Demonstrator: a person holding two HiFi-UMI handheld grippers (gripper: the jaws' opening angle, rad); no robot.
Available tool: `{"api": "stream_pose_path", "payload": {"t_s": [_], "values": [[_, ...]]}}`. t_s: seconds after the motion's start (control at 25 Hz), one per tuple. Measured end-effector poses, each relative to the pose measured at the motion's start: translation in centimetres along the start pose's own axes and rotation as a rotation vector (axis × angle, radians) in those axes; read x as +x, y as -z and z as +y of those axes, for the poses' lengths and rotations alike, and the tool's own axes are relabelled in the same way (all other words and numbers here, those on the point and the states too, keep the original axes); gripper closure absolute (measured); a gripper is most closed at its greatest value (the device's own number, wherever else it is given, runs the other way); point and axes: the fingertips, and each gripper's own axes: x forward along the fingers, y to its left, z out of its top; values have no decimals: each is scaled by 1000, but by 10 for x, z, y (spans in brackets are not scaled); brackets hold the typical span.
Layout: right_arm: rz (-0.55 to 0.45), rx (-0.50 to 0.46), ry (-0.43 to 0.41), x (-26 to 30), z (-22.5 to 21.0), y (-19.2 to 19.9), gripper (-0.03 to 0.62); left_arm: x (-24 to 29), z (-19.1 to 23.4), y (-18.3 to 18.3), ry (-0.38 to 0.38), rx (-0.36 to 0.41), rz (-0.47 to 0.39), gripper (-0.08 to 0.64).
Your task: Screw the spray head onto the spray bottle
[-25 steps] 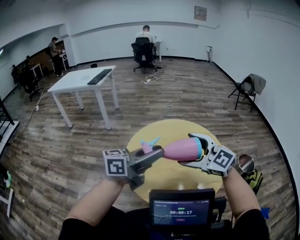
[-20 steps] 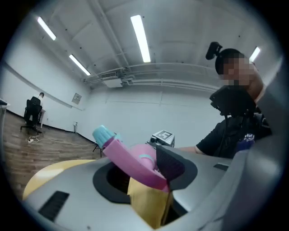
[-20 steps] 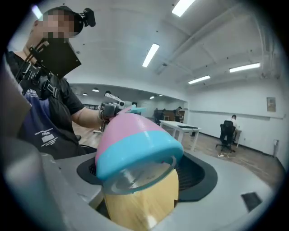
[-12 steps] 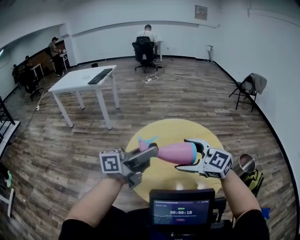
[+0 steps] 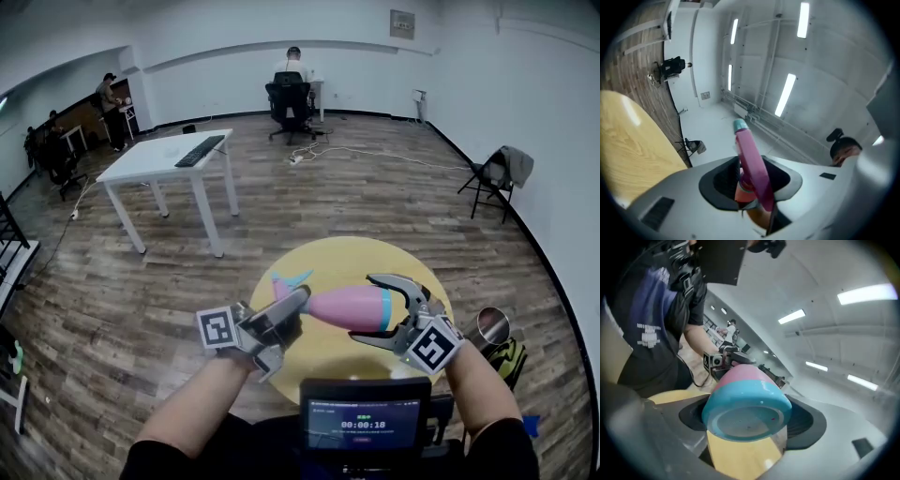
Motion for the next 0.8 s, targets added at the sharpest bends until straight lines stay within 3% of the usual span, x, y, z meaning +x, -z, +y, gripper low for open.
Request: {"api": "stream_pose_path", "payload": {"t_s": [0.16, 0.24, 0.32, 0.36, 0.4, 0.44, 0.52, 0.6, 0.68, 0.8], "values": [[-58, 365, -170, -13, 5, 4, 130, 7, -9, 32, -37, 229, 217, 385], [-48, 515, -249, -13, 8, 18, 129, 10, -16, 41, -33, 426, 284, 385], [-26, 607, -321, -7, 20, 31, 127, 11, -20, 47, -41, 588, 339, 385], [-9, 609, -331, -2, 27, 35, 127, 10, -20, 46, -46, 594, 342, 386], [9, 576, -311, 2, 30, 36, 127, 8, -17, 40, -49, 539, 312, 389], [25, 513, -262, 6, 28, 35, 126, 4, -13, 30, -52, 436, 248, 395], [55, 327, -101, 7, 12, 31, 121, -10, 3, 2, -74, 186, 52, 402], [74, 166, 59, 1, -6, 30, 102, -30, 22, -23, -106, 10, -139, 402], [83, 74, 133, -4, -13, 30, 88, -43, 34, -29, -132, -54, -226, 402], [93, -57, 123, 8, -4, 29, 86, -39, 36, -16, -120, -42, -163, 402]]}}
